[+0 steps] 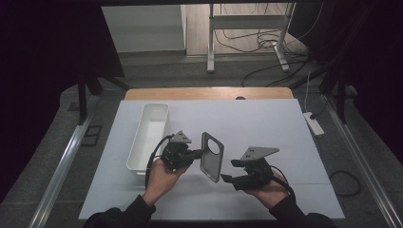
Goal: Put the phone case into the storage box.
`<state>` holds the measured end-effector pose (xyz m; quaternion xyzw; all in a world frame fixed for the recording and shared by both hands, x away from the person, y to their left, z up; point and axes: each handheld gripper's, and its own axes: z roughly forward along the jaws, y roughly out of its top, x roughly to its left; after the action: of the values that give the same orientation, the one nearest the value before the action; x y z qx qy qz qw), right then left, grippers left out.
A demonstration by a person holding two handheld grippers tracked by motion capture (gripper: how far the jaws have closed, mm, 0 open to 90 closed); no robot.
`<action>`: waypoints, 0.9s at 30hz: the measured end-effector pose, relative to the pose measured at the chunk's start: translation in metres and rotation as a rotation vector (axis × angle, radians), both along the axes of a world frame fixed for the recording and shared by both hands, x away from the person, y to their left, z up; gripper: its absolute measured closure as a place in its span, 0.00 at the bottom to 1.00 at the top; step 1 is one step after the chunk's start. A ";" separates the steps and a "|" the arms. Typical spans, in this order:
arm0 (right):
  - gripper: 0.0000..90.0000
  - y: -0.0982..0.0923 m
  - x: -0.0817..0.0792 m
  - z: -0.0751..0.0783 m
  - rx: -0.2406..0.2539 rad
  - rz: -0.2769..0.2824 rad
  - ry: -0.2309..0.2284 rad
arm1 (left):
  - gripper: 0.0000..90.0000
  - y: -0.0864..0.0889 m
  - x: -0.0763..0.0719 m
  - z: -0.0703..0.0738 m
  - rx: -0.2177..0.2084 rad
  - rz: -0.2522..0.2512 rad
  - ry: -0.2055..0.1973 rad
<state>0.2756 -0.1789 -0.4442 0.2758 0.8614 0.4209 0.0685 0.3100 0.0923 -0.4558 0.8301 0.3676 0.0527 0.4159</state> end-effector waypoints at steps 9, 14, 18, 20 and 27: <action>0.32 -0.024 0.002 0.002 0.004 -0.037 0.020 | 0.99 0.005 0.007 0.006 0.008 0.005 0.003; 0.32 -0.033 0.001 0.003 0.006 -0.050 0.029 | 0.99 0.006 0.010 0.009 0.009 0.010 0.007; 0.30 -0.040 0.000 0.002 -0.010 -0.060 0.039 | 0.99 0.007 0.012 0.012 0.019 0.009 0.004; 0.28 -0.045 -0.001 0.001 -0.018 -0.075 0.041 | 0.99 0.008 0.013 0.013 0.024 0.010 0.005; 0.26 -0.057 -0.004 0.001 -0.024 -0.108 0.047 | 0.99 0.012 0.021 0.020 0.032 0.013 0.013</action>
<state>0.2721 -0.2364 -0.4435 0.3309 0.8516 0.3997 0.0743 0.3310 0.1048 -0.4354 0.8346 0.3748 0.0557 0.3999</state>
